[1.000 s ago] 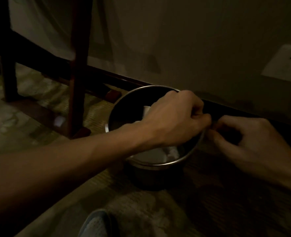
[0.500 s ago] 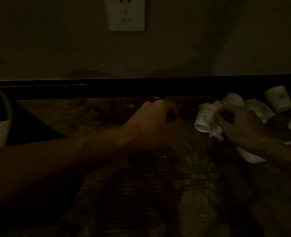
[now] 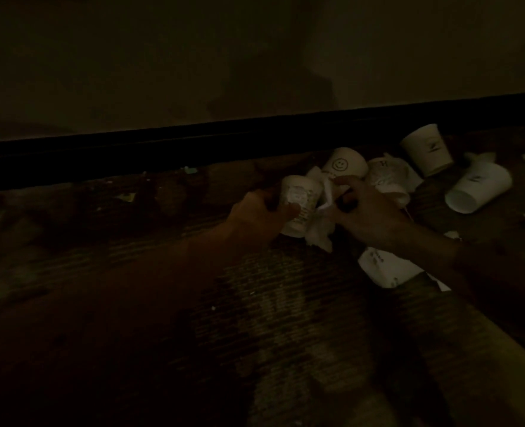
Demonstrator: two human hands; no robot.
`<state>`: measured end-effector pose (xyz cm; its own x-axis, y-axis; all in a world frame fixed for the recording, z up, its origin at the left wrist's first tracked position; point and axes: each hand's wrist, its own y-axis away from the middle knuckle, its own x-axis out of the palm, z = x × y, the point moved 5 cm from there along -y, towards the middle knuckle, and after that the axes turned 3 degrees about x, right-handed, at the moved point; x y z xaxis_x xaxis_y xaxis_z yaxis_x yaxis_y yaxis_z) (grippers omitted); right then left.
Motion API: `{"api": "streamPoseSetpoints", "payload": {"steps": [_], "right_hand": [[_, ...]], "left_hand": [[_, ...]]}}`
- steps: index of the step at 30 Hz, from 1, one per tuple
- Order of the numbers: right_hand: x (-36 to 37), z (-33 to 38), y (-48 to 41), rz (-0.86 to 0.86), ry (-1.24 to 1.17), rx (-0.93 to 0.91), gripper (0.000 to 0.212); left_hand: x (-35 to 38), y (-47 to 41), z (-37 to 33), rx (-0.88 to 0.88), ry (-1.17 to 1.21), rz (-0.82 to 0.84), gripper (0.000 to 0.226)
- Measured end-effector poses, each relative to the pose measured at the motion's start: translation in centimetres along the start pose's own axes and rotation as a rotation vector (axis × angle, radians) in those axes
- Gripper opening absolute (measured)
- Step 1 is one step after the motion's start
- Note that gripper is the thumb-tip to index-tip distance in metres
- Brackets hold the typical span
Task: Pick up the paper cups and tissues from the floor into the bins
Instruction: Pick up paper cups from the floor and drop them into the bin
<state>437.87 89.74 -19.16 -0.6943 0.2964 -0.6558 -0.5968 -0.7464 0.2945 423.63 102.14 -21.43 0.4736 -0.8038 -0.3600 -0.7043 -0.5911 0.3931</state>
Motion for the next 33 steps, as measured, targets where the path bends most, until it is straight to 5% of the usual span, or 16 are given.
{"api": "streamPoseSetpoints", "payload": {"steps": [8,16,21,26,33], "right_hand": [[2.0,-1.6,-1.6,0.168,-0.063,-0.068,0.069],[3.3,-2.2,-0.7,0.247,0.048,-0.079,0.089],[4.5,-1.9,0.5,0.26,0.226,-0.078,0.028],[6.2,-1.6,1.9,0.402,0.335,-0.071,0.021],[2.8,-2.5,4.0,0.314,0.356,-0.059,0.023]], "left_hand": [[3.3,-2.2,0.2,-0.048,0.092,0.05,0.068],[1.7,-1.2,1.1,-0.078,0.004,0.083,0.051],[0.1,0.6,1.2,-0.142,-0.136,0.121,0.054],[-0.3,2.6,1.3,-0.146,-0.164,0.122,0.057],[1.0,4.3,0.2,-0.209,-0.165,0.122,0.054]]}}
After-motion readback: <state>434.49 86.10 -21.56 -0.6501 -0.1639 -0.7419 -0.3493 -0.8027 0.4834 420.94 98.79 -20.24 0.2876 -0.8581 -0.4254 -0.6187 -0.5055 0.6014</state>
